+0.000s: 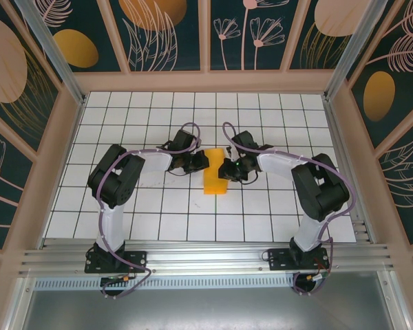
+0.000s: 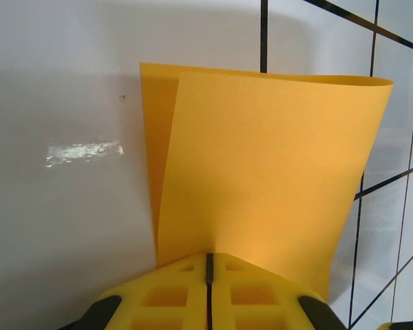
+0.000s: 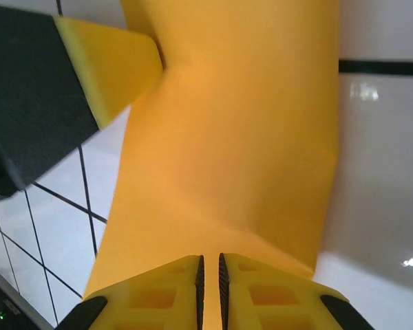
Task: Fold a paper plane with a square sheet of paper (pick it up from the middle)
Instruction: Fold the square sheet of paper in half at the center of the table.
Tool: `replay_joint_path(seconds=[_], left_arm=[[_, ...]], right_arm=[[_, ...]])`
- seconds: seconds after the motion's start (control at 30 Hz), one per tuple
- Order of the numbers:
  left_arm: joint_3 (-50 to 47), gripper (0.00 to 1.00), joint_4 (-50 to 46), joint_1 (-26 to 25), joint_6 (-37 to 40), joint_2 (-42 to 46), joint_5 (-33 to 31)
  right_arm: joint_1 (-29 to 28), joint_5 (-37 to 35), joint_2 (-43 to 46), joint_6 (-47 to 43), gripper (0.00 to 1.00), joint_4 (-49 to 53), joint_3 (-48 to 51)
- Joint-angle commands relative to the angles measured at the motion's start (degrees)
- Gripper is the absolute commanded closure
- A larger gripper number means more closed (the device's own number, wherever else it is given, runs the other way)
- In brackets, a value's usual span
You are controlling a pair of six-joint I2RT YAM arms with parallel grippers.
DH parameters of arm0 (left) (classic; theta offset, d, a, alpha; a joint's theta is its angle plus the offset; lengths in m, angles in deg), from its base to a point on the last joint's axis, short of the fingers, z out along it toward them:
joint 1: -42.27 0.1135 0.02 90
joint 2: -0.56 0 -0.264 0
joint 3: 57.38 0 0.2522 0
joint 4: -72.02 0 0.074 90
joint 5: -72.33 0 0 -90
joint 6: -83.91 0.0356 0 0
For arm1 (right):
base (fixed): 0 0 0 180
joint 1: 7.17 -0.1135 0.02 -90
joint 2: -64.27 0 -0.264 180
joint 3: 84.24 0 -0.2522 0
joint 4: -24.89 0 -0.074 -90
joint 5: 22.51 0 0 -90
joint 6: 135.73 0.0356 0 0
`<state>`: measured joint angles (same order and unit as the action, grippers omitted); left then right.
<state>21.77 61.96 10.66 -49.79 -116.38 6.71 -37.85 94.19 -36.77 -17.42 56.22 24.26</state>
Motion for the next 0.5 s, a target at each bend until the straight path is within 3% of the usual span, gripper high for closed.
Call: replay_joint_path(seconds=[0.0, 0.27, 0.47], left_arm=[[-3.4, 0.92, -5.9, 0.0, 1.1, -5.7, -8.4], [-3.3, 0.92, -5.8, 0.0, 1.2, -5.6, -8.3], [-3.3, 0.92, -5.8, 0.0, 1.2, -5.5, -8.4]], right_arm=[[-0.3, 1.0, -0.6, -1.4, 0.84, 2.3, 2.2], [-0.3, -0.5, -2.0, -1.4, 0.84, 2.1, 5.3], [-0.3, 1.7, 2.8, -0.9, 0.83, 2.5, 3.7]])
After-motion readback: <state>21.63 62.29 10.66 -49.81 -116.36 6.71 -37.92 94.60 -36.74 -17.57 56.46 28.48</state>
